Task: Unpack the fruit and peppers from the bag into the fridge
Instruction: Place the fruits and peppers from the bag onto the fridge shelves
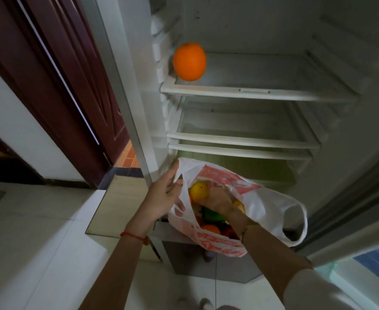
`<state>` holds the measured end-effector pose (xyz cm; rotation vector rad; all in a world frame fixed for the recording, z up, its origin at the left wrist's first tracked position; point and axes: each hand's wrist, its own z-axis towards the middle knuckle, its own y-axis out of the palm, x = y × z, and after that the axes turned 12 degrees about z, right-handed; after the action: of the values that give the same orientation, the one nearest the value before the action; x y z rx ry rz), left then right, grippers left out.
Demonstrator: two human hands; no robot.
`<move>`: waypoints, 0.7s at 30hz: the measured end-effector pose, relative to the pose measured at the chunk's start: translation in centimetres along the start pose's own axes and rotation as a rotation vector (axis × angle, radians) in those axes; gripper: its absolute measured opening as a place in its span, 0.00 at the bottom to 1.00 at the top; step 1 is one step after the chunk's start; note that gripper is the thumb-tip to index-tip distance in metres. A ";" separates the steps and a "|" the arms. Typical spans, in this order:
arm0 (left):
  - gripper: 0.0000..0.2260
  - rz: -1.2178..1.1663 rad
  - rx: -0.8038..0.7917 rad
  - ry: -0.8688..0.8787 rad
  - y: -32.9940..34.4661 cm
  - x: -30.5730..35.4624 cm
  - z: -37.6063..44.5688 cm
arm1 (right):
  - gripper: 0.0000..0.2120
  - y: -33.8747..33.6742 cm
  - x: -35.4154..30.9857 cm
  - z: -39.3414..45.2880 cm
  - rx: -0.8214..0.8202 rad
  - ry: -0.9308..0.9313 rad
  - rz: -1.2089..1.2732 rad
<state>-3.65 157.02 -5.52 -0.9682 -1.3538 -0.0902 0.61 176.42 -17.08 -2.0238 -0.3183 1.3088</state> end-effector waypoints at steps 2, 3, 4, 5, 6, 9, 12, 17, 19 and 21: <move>0.27 -0.007 0.000 -0.002 0.0 -0.1 -0.1 | 0.36 0.9 0.1 0.8 -0.006 0.025 -0.037; 0.27 -0.006 0.001 -0.001 0.0 -0.2 -0.1 | 0.37 1.2 0.2 1.0 -0.013 0.043 -0.070; 0.26 -0.008 0.004 0.003 0.0 -0.2 0.0 | 0.37 1.5 0.2 1.2 -0.007 0.052 -0.092; 0.26 -0.012 0.006 0.005 -0.1 -0.2 0.0 | 0.35 1.7 0.2 1.3 0.012 0.056 -0.091; 0.26 -0.016 0.007 0.004 -0.1 -0.2 0.1 | 0.33 1.9 0.2 1.4 0.034 0.053 -0.072; 0.26 -0.003 0.000 -0.008 0.0 0.0 0.1 | 0.32 2.0 0.6 1.2 0.079 0.052 -0.003; 0.27 0.014 -0.013 -0.002 0.1 0.2 0.3 | 0.38 1.6 0.8 0.3 0.115 0.059 0.103; 0.28 0.032 0.003 -0.007 0.7 0.2 0.9 | 0.39 -0.3 0.8 -1.2 0.208 -0.015 0.282; 0.28 0.035 0.019 -0.003 0.8 0.1 1.1 | 0.39 -1.6 0.6 -2.1 0.222 -0.088 0.343; 0.28 0.026 0.033 0.010 0.7 0.3 1.4 | 0.37 -3.3 0.0 -3.1 0.217 -0.158 0.384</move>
<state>-4.27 158.47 -5.82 -0.9569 -1.3290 -0.0529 3.83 177.52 -14.15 -1.8578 0.1481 1.6620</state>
